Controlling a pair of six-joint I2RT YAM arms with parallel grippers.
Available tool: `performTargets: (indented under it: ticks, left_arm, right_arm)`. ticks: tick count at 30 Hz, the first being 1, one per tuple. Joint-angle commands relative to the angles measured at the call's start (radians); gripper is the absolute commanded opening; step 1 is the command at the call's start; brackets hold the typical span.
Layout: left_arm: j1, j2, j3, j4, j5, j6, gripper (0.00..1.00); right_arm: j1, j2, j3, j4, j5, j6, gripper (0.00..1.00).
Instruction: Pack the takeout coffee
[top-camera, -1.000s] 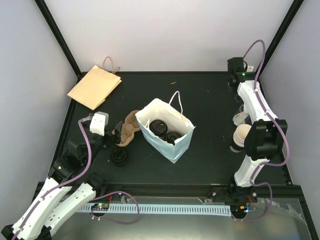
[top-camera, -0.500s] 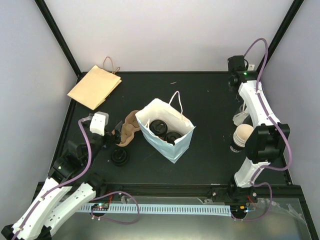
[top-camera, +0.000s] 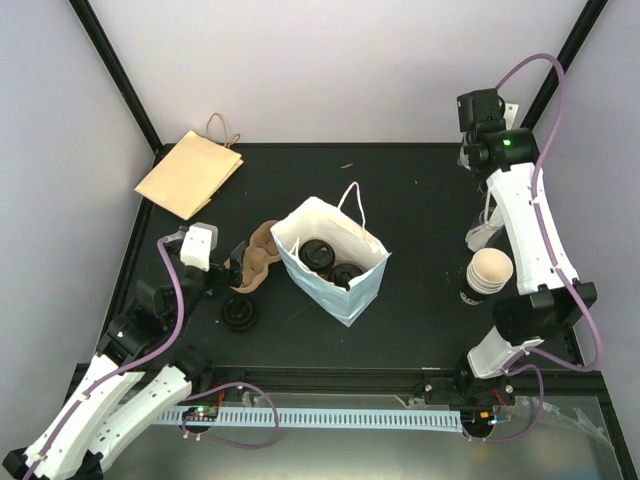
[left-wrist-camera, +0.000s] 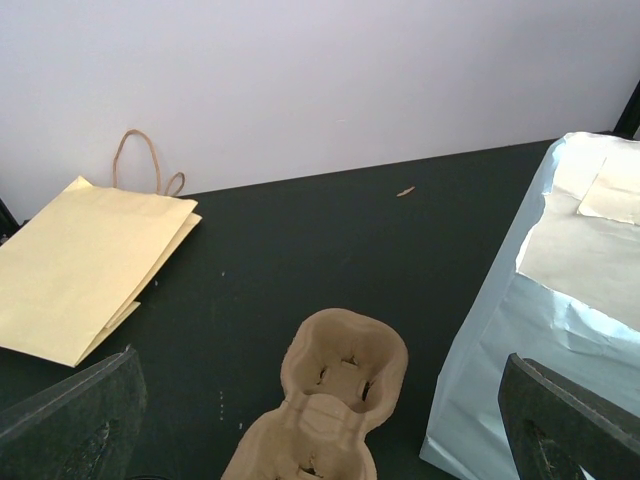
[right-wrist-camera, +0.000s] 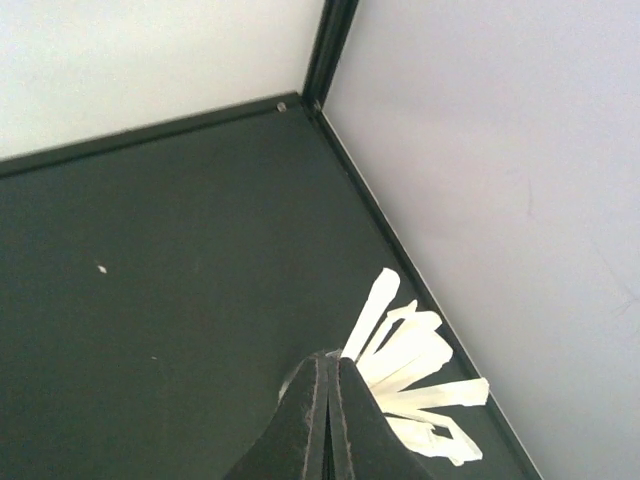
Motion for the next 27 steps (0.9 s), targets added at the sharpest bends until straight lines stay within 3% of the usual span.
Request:
performTargets:
  ticks: [1,7,10,15,22,27]
  left_arm:
    - [0.005,0.006,0.002,0.029,0.016,0.014,0.99]
    - [0.005,0.006,0.003,0.031,0.017,0.014,0.99]
    - [0.005,0.006,0.003,0.029,0.018,0.014,0.99]
    - [0.005,0.008,0.003,0.031,0.019,0.015,0.99]
    - [0.006,0.009,0.003,0.031,0.020,0.015,0.99]
    - [0.004,0.010,0.003,0.029,0.019,0.015,0.99]
  right_arm:
    - [0.048,-0.065,0.142,-0.135,-0.025,0.010,0.01]
    - [0.100,-0.114,0.315,-0.235,-0.150,-0.007,0.01]
    - [0.115,-0.140,0.378,-0.257,-0.306,-0.024,0.01]
    - [0.132,-0.257,0.300,-0.125,-0.709,-0.063,0.01]
    - [0.132,-0.416,0.203,0.078,-0.947,-0.058,0.01]
    - [0.132,-0.427,0.185,0.164,-1.175,-0.014,0.02]
